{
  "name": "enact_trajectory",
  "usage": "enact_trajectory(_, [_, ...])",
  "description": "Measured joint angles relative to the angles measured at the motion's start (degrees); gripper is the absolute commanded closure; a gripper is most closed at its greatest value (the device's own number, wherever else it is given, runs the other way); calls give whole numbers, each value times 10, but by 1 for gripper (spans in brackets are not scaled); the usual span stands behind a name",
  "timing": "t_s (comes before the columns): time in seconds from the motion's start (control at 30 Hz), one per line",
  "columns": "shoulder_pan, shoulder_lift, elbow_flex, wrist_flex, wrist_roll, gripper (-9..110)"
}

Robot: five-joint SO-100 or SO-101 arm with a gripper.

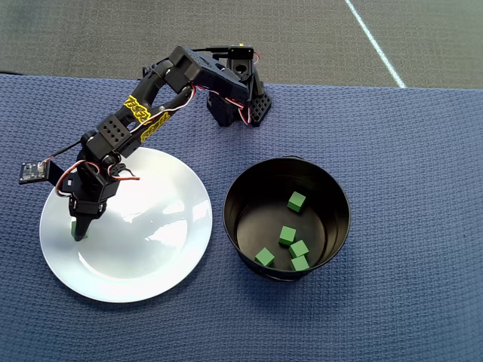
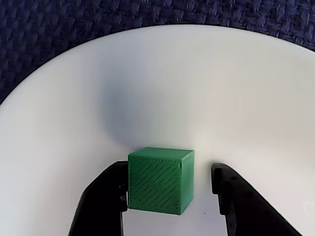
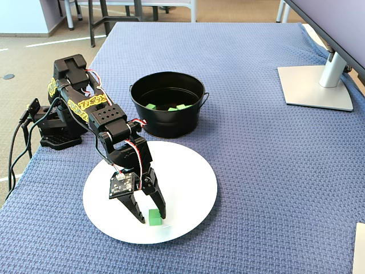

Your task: Pick up the green cubes from the white plate and place them in the black recipient

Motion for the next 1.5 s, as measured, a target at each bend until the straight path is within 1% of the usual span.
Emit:
enact_trajectory(0.13, [0,0,1,-2,0,101])
enact_trajectory(0.37, [0,0,1,-9,4,102])
enact_trajectory(0.53, [0,12,2,-3,34,102])
enact_trajectory(0.63, [3,66,3,40,94,102])
enact_trajectory(0.77, [25,194,17,102,208,102])
enact_trajectory(0.87, [25,300,72,120,287,102])
enact_trajectory(0.93, [4,372,129,130,328,102])
enact_trajectory(1.03, [-61,474,224,149,389,102])
enact_trajectory(1.1, [-124,535,289,158,429,102])
enact_trajectory(1.2, [-236,622,381,168,481,102])
enact_trajectory(1.3, [-372,702,455,177,531,102])
enact_trajectory(1.4, [-497,758,481,188,583,102])
enact_trajectory(1.5, [-592,799,482,205,621,102])
